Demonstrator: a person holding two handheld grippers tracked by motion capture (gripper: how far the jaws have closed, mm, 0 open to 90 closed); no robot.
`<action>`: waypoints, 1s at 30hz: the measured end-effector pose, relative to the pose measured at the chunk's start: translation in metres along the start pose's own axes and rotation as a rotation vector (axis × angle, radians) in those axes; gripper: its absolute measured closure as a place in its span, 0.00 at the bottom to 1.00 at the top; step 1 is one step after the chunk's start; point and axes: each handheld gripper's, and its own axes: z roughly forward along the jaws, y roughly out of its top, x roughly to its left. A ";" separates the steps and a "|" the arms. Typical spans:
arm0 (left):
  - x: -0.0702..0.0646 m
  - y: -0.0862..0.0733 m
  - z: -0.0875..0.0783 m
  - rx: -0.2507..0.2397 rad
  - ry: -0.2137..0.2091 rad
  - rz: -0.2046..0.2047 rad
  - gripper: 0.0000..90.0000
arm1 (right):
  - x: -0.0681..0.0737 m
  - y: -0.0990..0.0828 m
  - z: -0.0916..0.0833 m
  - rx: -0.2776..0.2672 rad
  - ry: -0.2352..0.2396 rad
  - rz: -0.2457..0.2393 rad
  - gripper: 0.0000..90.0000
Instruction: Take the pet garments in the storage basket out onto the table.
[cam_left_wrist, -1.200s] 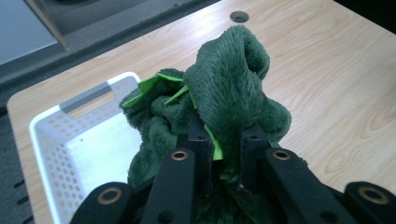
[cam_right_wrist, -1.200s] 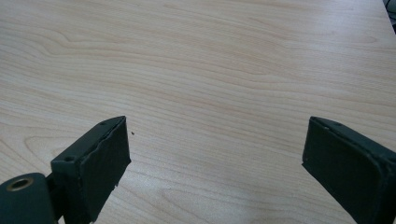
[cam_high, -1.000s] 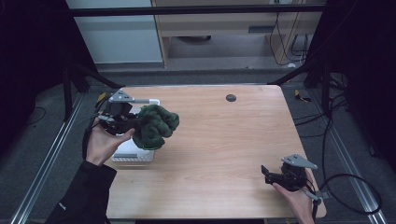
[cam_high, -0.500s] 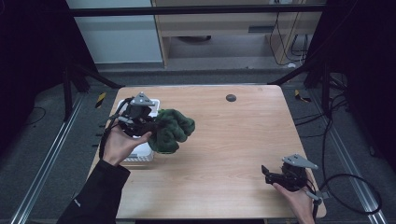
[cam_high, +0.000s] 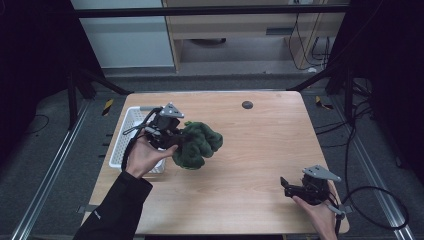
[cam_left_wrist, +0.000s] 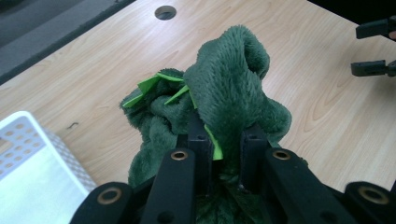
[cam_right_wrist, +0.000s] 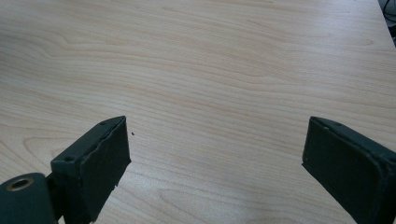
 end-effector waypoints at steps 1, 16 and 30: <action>-0.001 0.000 0.002 0.002 -0.006 0.003 0.88 | 0.000 0.000 0.000 0.000 0.000 0.001 0.08; -0.019 0.003 0.039 0.056 -0.061 0.040 0.88 | -0.001 0.000 0.000 -0.002 -0.002 -0.001 0.08; -0.033 -0.001 0.072 0.101 -0.102 0.071 0.88 | 0.000 0.000 -0.001 -0.001 0.003 0.006 0.08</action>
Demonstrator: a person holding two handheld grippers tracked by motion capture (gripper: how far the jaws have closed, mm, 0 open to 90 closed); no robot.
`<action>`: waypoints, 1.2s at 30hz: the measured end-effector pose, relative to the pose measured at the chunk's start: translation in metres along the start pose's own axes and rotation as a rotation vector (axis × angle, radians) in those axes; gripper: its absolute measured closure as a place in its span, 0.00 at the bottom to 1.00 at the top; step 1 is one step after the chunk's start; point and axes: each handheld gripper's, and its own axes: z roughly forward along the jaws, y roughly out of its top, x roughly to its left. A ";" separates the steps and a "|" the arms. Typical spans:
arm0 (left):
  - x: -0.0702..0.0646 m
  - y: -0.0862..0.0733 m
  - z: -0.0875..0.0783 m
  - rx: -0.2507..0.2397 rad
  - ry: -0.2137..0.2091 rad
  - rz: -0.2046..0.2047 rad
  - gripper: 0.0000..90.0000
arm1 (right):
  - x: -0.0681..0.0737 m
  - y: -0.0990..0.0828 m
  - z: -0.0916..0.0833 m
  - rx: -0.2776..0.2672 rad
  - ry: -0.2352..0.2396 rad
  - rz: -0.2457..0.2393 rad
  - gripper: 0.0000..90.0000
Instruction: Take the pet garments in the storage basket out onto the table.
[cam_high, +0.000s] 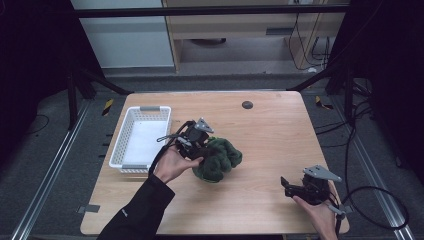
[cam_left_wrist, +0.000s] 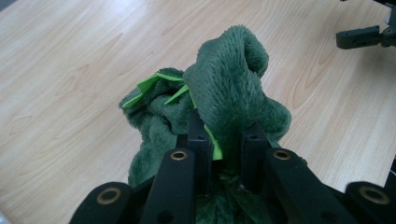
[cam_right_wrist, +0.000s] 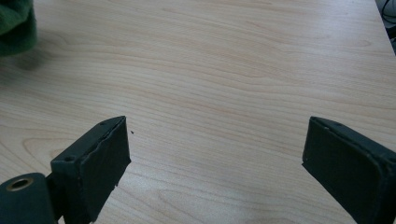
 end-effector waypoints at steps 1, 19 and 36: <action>-0.001 0.000 0.003 0.004 0.000 0.001 0.88 | 0.000 0.000 0.000 0.000 0.000 0.000 0.08; -0.007 -0.012 0.038 0.050 -0.037 0.000 0.85 | 0.000 -0.001 0.001 0.004 0.000 -0.009 0.08; -0.010 -0.024 0.057 0.074 -0.052 0.002 0.71 | 0.000 -0.001 0.001 0.006 0.000 -0.009 0.08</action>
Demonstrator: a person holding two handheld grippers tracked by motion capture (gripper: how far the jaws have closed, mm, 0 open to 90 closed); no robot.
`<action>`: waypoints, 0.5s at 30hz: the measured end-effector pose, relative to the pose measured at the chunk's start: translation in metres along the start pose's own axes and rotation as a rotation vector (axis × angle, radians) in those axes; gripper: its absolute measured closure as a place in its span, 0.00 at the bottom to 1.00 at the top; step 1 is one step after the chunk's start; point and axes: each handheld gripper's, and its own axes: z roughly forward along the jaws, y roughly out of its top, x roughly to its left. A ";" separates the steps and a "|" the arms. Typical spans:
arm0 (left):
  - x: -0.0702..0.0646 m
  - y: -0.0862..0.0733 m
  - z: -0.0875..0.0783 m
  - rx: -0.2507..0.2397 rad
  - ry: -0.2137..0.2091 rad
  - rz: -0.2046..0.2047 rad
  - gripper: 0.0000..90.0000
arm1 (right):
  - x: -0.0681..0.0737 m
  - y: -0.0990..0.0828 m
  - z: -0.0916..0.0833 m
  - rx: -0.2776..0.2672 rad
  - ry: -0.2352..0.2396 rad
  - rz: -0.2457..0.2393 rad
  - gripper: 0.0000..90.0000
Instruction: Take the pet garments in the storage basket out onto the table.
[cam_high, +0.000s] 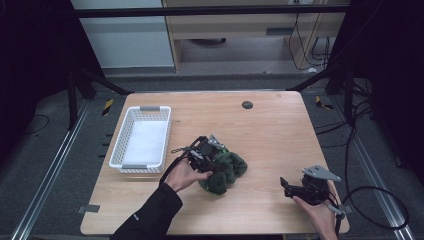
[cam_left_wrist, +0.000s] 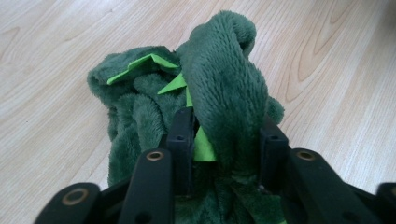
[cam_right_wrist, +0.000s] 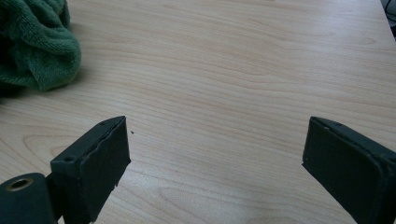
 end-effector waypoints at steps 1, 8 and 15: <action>0.000 -0.001 0.001 0.001 0.003 0.001 0.70 | 0.000 0.000 0.000 0.000 0.000 0.001 0.08; -0.001 -0.002 0.001 -0.005 0.015 -0.008 0.52 | -0.001 0.000 0.000 0.001 -0.002 0.000 0.08; -0.003 -0.004 -0.005 -0.042 0.022 -0.015 0.36 | -0.001 -0.001 0.000 0.000 -0.002 0.000 0.08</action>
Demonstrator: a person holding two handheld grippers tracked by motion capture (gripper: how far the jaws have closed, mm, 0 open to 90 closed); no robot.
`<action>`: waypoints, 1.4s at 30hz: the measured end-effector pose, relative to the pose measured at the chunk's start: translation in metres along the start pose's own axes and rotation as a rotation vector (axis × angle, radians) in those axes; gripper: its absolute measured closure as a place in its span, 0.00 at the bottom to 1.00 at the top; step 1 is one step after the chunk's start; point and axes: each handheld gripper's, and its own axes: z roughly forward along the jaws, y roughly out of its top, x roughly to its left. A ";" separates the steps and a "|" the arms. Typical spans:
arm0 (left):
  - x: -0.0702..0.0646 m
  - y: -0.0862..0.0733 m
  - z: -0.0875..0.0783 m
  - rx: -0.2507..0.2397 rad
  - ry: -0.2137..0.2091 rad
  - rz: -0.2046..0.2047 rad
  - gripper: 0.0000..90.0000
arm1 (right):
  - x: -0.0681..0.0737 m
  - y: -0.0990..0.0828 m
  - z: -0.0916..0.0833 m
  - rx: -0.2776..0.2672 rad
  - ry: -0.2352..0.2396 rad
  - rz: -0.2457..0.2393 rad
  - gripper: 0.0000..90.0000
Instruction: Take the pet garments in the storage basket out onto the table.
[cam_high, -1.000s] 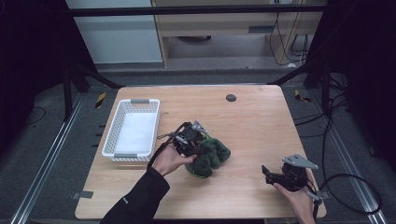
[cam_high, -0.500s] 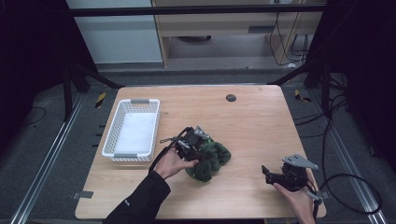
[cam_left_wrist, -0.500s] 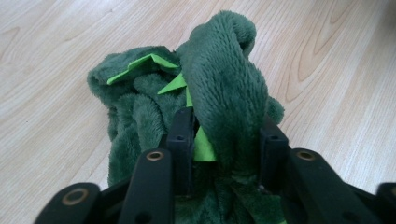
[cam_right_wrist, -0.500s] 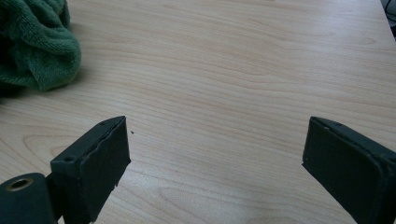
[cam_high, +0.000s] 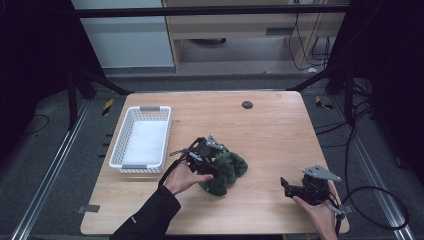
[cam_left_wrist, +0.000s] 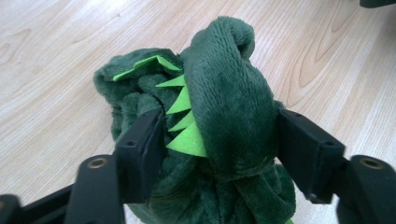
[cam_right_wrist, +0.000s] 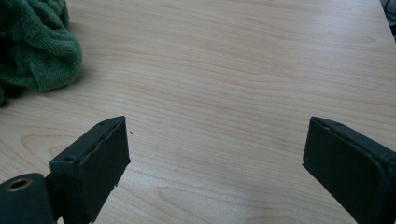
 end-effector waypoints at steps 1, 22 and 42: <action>0.000 0.000 -0.001 -0.007 0.000 -0.001 0.34 | 0.000 0.000 0.000 0.001 0.000 0.000 0.08; 0.004 -0.036 -0.047 -0.188 0.073 -0.052 0.25 | 0.000 0.000 0.000 0.000 -0.003 0.007 0.07; 0.014 -0.121 -0.079 -0.252 0.135 -0.170 0.24 | -0.001 -0.001 0.000 -0.002 -0.009 0.006 0.07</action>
